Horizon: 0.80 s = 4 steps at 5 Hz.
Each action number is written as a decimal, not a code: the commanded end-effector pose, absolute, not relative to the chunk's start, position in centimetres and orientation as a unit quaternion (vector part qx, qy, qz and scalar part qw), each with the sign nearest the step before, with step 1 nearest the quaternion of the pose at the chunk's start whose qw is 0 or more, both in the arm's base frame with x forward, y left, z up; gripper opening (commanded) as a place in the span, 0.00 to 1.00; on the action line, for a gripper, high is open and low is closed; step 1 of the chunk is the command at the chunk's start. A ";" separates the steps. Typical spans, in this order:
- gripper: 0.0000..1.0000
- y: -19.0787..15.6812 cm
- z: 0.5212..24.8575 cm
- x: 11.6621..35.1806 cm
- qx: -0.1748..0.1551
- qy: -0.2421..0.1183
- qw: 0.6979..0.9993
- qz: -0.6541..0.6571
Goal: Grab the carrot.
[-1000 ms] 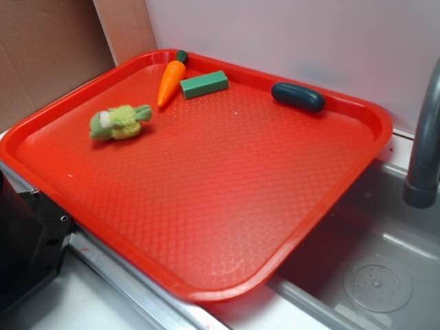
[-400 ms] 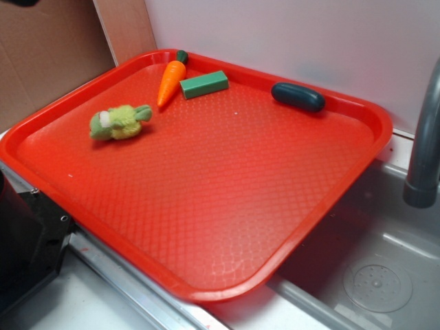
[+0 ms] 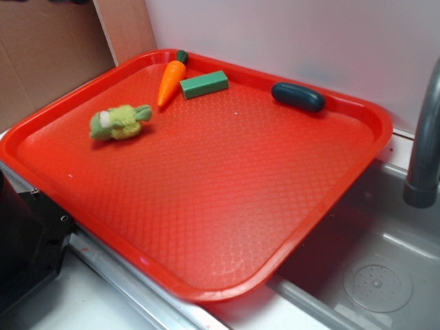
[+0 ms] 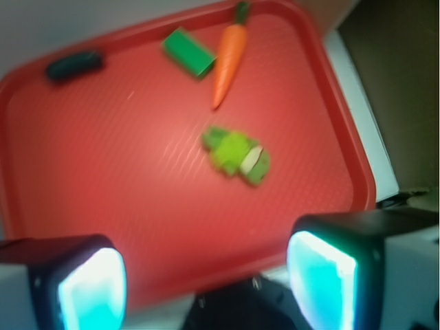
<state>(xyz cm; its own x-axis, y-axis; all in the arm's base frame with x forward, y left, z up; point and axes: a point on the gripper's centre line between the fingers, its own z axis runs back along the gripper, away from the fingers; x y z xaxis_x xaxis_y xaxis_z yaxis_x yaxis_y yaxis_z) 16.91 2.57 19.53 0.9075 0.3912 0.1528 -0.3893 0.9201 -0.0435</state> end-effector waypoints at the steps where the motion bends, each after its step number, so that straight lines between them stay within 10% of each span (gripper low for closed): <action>1: 1.00 6.9 15.4 21.6 0.027 -0.154 0.928 0.337; 4: 1.00 11.2 10.3 28.8 0.065 -0.196 0.889 0.409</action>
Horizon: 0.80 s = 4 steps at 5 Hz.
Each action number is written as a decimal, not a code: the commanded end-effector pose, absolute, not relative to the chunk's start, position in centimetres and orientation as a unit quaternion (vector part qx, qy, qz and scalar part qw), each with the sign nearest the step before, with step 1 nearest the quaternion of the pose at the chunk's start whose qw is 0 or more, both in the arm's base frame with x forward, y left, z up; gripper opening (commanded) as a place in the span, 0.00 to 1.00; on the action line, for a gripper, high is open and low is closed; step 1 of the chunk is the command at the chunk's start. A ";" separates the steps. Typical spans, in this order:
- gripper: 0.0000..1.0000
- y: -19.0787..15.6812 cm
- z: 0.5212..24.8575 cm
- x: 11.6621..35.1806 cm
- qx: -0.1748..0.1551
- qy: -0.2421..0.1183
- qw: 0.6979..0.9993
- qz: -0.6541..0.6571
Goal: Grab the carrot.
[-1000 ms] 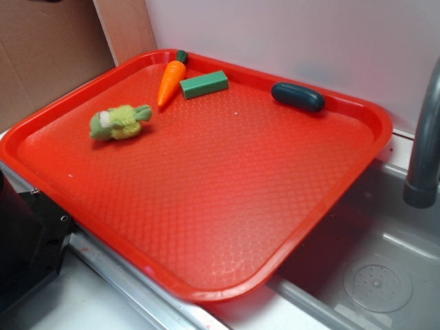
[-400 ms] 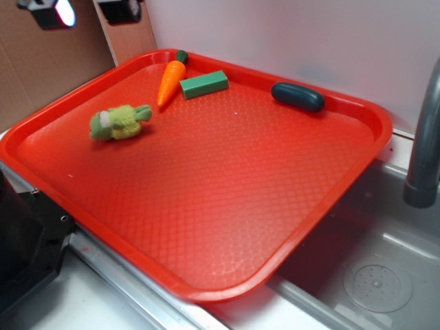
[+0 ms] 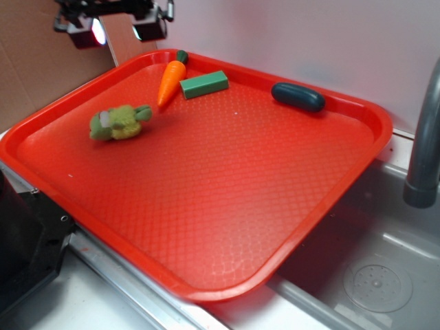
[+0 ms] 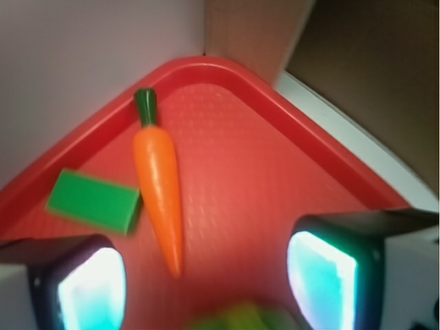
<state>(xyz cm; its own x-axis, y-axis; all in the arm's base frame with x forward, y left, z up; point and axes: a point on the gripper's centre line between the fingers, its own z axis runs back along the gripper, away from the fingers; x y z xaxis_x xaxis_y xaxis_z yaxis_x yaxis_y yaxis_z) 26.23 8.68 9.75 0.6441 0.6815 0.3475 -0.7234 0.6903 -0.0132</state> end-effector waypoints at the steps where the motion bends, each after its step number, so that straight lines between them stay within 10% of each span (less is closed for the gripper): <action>1: 1.00 12.0 8.7 31.0 0.078 -0.188 0.888 0.413; 4: 1.00 12.3 2.8 32.1 0.102 -0.115 0.903 0.400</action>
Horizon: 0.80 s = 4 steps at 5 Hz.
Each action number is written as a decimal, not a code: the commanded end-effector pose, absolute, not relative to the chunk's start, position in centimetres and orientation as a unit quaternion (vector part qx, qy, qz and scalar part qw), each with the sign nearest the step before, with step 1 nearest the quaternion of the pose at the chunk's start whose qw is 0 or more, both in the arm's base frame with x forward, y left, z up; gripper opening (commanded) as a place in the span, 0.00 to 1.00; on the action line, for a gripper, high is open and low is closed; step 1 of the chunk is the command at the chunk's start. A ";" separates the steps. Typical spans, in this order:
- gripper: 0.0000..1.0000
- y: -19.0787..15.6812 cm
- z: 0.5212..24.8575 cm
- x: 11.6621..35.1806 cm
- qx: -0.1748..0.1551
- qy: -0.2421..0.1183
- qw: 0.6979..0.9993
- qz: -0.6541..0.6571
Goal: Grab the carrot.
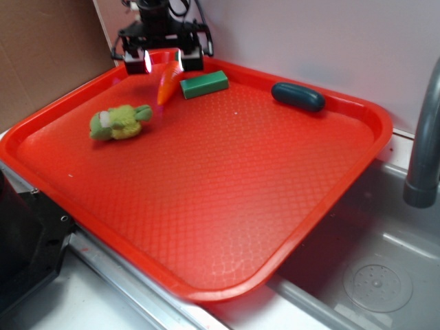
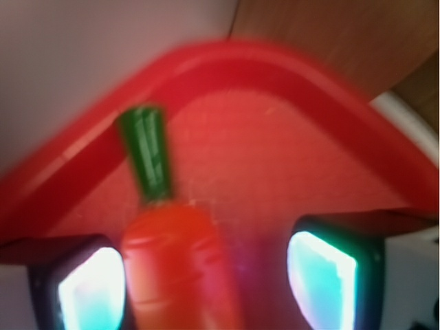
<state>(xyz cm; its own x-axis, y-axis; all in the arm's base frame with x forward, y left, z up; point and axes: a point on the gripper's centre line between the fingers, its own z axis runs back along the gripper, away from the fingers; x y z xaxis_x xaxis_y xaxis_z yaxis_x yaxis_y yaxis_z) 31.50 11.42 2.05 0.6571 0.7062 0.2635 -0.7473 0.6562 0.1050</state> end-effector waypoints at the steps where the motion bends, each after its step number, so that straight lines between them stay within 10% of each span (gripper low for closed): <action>1: 0.00 12.0 2.8 31.9 0.097 -0.124 0.904 0.397; 4: 0.00 10.1 11.3 28.2 0.103 -0.120 0.952 0.261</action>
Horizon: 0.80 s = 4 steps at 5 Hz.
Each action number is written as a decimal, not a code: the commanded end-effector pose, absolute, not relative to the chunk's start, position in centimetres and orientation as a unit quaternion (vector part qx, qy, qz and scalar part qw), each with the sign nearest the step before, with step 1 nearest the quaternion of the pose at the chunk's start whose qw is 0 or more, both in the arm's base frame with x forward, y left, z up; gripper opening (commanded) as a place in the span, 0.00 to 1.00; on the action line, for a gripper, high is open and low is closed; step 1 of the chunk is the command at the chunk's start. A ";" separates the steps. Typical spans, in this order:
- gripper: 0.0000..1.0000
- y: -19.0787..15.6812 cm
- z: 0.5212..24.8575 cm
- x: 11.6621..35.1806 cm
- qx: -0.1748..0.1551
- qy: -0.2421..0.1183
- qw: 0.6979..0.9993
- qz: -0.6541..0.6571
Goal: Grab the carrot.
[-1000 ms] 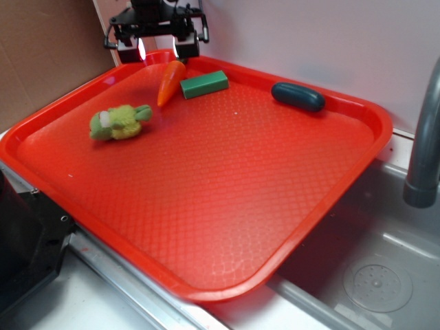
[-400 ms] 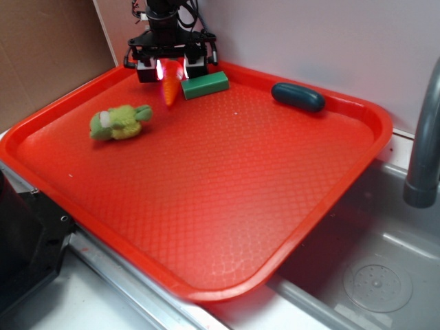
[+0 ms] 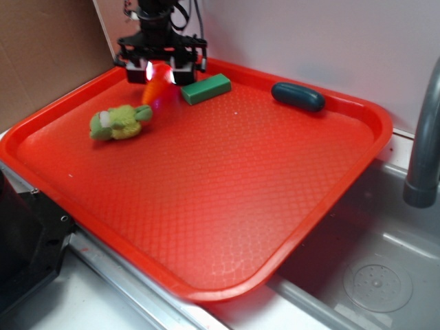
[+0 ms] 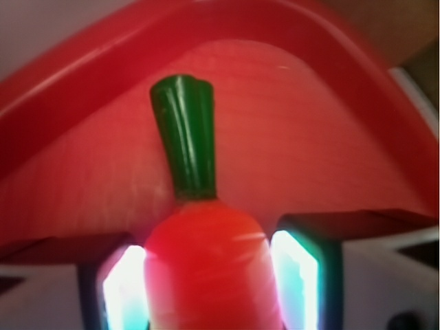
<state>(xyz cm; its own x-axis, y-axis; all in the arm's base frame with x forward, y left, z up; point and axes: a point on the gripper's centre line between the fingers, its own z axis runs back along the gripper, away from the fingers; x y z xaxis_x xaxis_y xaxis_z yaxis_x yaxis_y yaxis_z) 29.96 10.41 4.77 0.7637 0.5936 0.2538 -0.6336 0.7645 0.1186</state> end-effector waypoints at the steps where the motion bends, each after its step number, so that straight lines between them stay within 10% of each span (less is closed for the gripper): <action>1: 0.00 7.6 14.6 26.2 0.073 -0.111 0.968 0.211; 4: 0.00 -1.1 20.0 19.3 0.012 -0.075 0.995 0.069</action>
<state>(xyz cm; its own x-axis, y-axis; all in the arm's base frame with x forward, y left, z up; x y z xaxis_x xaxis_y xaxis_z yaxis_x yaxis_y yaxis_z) 19.22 -2.72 18.83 0.9842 0.1282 0.1224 -0.1319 0.9910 0.0232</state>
